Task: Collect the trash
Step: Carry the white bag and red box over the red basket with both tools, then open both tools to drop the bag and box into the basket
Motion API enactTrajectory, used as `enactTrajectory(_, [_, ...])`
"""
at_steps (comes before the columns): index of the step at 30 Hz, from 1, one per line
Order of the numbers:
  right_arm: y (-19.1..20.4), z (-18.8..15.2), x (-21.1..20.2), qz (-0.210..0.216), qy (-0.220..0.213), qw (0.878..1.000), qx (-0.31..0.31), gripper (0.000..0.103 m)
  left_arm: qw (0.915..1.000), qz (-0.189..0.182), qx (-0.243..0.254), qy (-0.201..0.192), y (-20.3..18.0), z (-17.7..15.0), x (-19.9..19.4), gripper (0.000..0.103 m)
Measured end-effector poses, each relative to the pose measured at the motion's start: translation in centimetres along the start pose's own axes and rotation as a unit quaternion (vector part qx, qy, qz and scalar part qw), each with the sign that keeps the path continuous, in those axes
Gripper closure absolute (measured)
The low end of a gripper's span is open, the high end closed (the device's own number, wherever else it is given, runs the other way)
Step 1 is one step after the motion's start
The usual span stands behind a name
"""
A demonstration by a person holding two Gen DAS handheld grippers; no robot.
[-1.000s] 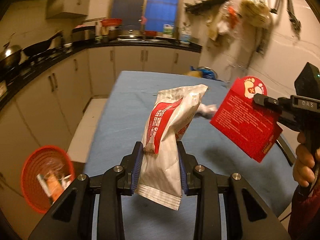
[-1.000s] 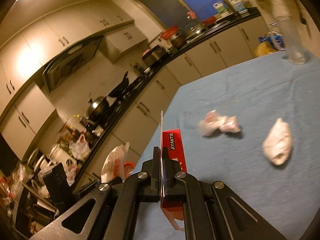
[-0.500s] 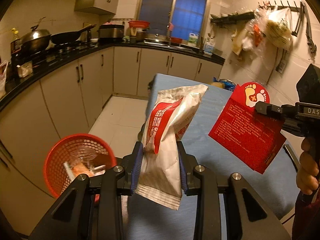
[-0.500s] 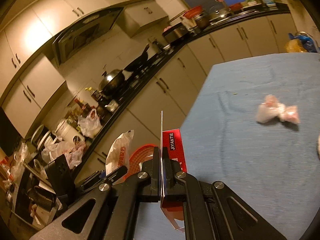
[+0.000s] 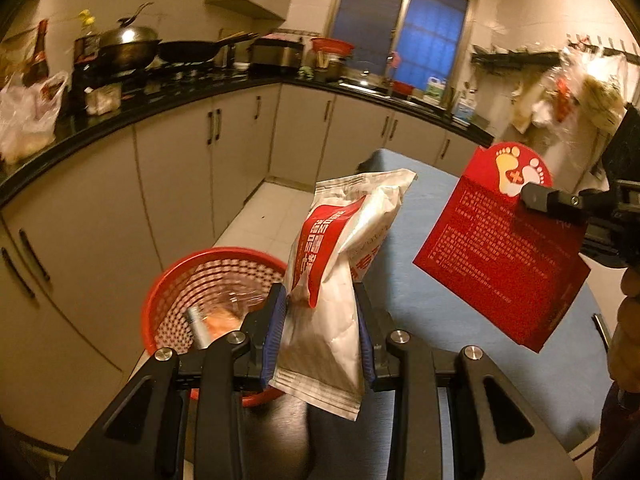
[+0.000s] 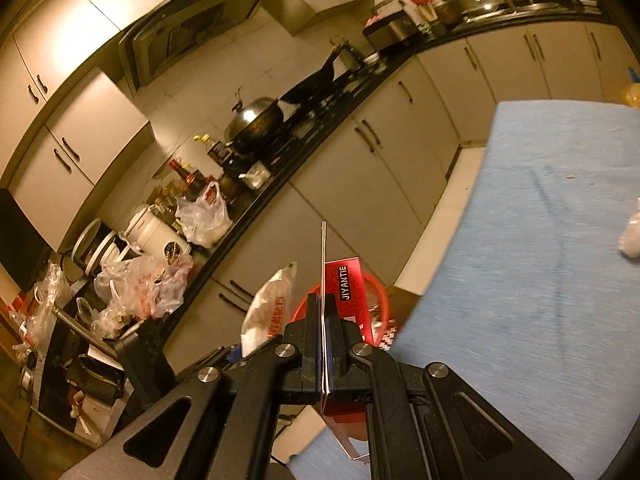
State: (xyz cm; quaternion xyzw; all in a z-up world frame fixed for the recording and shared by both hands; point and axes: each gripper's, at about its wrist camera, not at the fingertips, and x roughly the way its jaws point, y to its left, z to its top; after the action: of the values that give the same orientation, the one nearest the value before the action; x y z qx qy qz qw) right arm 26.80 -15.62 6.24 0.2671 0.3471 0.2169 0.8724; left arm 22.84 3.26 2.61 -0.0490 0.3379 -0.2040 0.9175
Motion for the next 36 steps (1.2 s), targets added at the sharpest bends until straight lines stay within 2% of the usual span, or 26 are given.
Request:
enactTrajectory(15, [2.0, 0.6, 12.1, 0.001, 0.073, 0.997, 0.016, 0.101, 0.9958, 0.040, -0.073, 0.038, 8.3, -2.4, 4.0, 0.071])
enactTrajectory(24, [2.3, 0.6, 17.7, -0.043, 0.090, 0.995, 0.002, 0.101, 0.9911, 0.042, -0.113, 0.057, 11.0, -4.1, 6.7, 0.071])
enactTrajectory(34, [1.7, -0.4, 22.4, -0.099, 0.119, 0.988, -0.022, 0.098, 0.9894, 0.018, -0.136, 0.049, 11.8, -4.3, 8.3, 0.070])
enactTrajectory(36, [1.2, -0.8, 22.8, -0.097, 0.131, 0.987, -0.012, 0.098, 0.9899, 0.015, -0.133, 0.047, 11.9, -4.4, 8.3, 0.069])
